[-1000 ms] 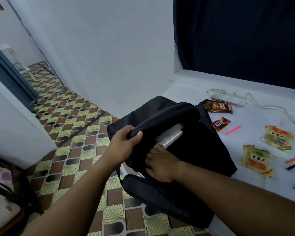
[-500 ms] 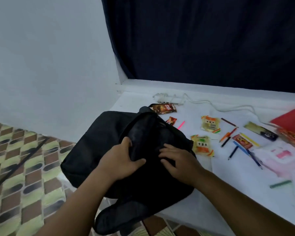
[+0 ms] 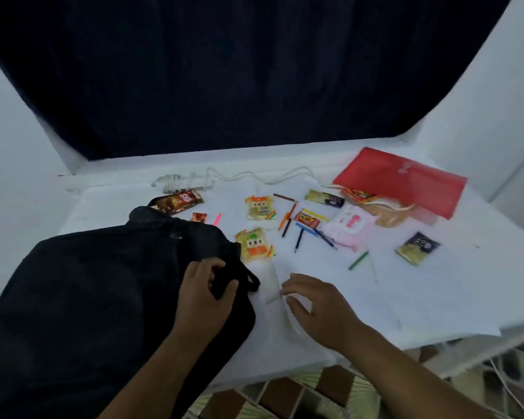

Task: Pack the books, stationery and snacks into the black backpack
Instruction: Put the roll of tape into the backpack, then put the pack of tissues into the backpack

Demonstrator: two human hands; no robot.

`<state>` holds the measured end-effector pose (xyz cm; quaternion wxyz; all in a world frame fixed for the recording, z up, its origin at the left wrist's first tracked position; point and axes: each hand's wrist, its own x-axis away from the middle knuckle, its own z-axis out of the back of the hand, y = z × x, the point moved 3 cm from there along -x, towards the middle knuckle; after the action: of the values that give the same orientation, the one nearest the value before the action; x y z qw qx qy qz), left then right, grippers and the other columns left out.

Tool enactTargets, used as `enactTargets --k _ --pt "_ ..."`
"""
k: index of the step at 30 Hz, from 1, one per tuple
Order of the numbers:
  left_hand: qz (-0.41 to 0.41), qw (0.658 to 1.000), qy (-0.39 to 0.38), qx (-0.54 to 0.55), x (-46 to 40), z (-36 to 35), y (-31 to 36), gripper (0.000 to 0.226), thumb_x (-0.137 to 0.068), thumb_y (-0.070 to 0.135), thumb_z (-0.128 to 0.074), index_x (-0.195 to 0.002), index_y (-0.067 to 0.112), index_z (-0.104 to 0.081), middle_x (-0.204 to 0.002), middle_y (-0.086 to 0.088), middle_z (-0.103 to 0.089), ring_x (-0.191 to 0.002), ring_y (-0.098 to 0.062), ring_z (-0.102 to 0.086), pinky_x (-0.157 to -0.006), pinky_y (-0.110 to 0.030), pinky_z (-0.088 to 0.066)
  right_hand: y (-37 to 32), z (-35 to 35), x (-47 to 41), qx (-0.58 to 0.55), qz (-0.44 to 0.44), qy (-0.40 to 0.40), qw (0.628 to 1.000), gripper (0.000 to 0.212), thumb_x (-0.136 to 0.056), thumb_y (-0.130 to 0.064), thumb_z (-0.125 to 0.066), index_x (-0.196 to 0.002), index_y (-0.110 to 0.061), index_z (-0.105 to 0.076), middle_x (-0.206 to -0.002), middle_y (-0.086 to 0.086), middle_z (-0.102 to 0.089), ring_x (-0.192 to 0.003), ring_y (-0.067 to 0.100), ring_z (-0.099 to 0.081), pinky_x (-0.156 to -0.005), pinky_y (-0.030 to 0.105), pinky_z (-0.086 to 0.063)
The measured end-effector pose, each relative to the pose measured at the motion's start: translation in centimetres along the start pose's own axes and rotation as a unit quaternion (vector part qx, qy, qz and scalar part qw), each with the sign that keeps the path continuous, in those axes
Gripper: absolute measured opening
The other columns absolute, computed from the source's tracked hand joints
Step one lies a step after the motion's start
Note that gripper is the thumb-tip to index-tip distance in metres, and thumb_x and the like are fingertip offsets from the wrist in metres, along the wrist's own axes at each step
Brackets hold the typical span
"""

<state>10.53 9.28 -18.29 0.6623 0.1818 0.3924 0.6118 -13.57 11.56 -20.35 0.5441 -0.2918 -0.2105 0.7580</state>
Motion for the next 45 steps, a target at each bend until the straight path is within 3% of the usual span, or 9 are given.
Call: enactTargets --k 4,11,16,20,25,30,35,40,45 --pt "-0.003 0.995 -0.083 -0.056 0.4 -4.1 -0.5 0.031 -0.083 0.025 -0.078 -0.111 0.022 -0.065 -0.105 0.003 -0.052 -0.102 -0.022 -0.054 -0.086 -0.033 -0.049 2.8 1.8 1.3 0.015 -0.04 0.018 0.999 0.026 -0.096 -0.032 -0.056 -0.115 -0.028 -0.072 -0.125 -0.015 -0.066 -0.125 0.002 -0.054 -0.108 0.029 -0.044" --pt "0.028 0.99 -0.006 -0.14 -2.1 -7.6 0.7 0.029 -0.08 0.022 -0.078 -0.108 0.024 -0.067 -0.108 0.003 -0.051 -0.102 -0.023 -0.044 -0.082 -0.04 -0.043 8.1 5.7 -0.9 0.015 -0.06 0.05 0.997 0.02 -0.094 -0.023 -0.063 -0.113 -0.026 -0.071 -0.119 -0.012 -0.068 -0.112 -0.002 -0.057 -0.098 0.005 -0.037" --pt "0.063 0.965 0.009 -0.255 -1.5 -10.3 -0.2 0.046 -0.083 0.053 -0.063 -0.125 0.039 -0.054 -0.141 -0.006 -0.035 -0.132 -0.037 -0.032 -0.1 -0.058 -0.032 13.3 9.1 -5.1 0.045 -0.099 0.063 0.992 0.037 -0.09 -0.025 -0.067 -0.126 -0.024 -0.061 -0.137 -0.005 -0.054 -0.131 0.012 -0.046 -0.105 0.021 -0.037" --pt "0.058 0.949 -0.023 -0.31 -1.6 -11.4 -0.5 0.057 -0.083 0.066 -0.046 -0.137 0.047 -0.046 -0.163 -0.007 -0.013 -0.151 -0.036 -0.006 -0.11 -0.061 -0.024 16.5 10.6 -9.1 0.144 -0.095 0.019 0.985 0.069 -0.079 -0.05 -0.07 -0.139 -0.024 -0.047 -0.155 0.006 -0.031 -0.144 0.028 -0.024 -0.108 0.048 -0.042" --pt "0.071 0.951 -0.009 -0.302 -1.4 -11.4 -0.2 0.066 -0.084 0.07 -0.038 -0.146 0.049 -0.041 -0.168 0.002 0.0 -0.154 -0.028 0.002 -0.115 -0.057 -0.018 18.9 10.8 -11.7 0.262 -0.137 -0.114 0.949 0.111 -0.063 -0.092 -0.05 -0.153 -0.038 -0.016 -0.166 0.005 -0.003 -0.151 0.035 -0.004 -0.117 0.056 -0.011" --pt "0.092 0.947 -0.017 -0.308 -1.4 -11.4 -0.4 0.067 -0.086 0.071 -0.039 -0.149 0.049 -0.036 -0.168 0.006 0.001 -0.155 -0.024 0.007 -0.117 -0.056 -0.015 18.8 12.4 -13.9 0.263 -0.107 -0.201 0.938 0.114 -0.058 -0.098 -0.046 -0.152 -0.04 -0.021 -0.165 0.002 -0.007 -0.147 0.036 -0.015 -0.116 0.052 -0.021" --pt "0.099 0.945 -0.017 -0.312 -1.5 -11.3 -0.1 0.064 -0.085 0.072 -0.038 -0.144 0.049 -0.043 -0.168 0.006 -0.007 -0.155 -0.023 0.004 -0.115 -0.056 -0.017 18.7 14.9 -16.4 0.3 -0.022 -0.336 0.893 0.115 -0.07 -0.065 -0.077 -0.157 -0.03 -0.01 -0.161 0.0 -0.022 -0.142 0.029 -0.026 -0.114 0.044 -0.032" --pt "0.11 0.945 -0.017 -0.309 -1.6 -11.2 0.3 0.062 -0.084 0.072 -0.038 -0.141 0.05 -0.046 -0.167 0.007 -0.011 -0.155 -0.021 0.002 -0.115 -0.054 -0.016 18.4 14.6 -17.3 0.34 0.034 -0.281 0.897 0.105 -0.045 -0.072 -0.081 -0.134 -0.028 -0.045 -0.13 0.0 -0.047 -0.122 0.024 -0.039 -0.1 0.041 -0.038" --pt "0.116 0.955 0.001 -0.274 -1.6 -11.0 1.0 0.06 -0.082 0.072 -0.043 -0.138 0.05 -0.047 -0.167 0.009 -0.014 -0.155 -0.017 0.0 -0.116 -0.055 -0.017 16.7 15.6 -17.3 0.252 0.049 -0.221 0.941 0.087 -0.043 -0.062 -0.086 -0.109 -0.028 -0.04 -0.102 -0.007 -0.055 -0.099 0.02 -0.054 -0.081 0.033 -0.04"
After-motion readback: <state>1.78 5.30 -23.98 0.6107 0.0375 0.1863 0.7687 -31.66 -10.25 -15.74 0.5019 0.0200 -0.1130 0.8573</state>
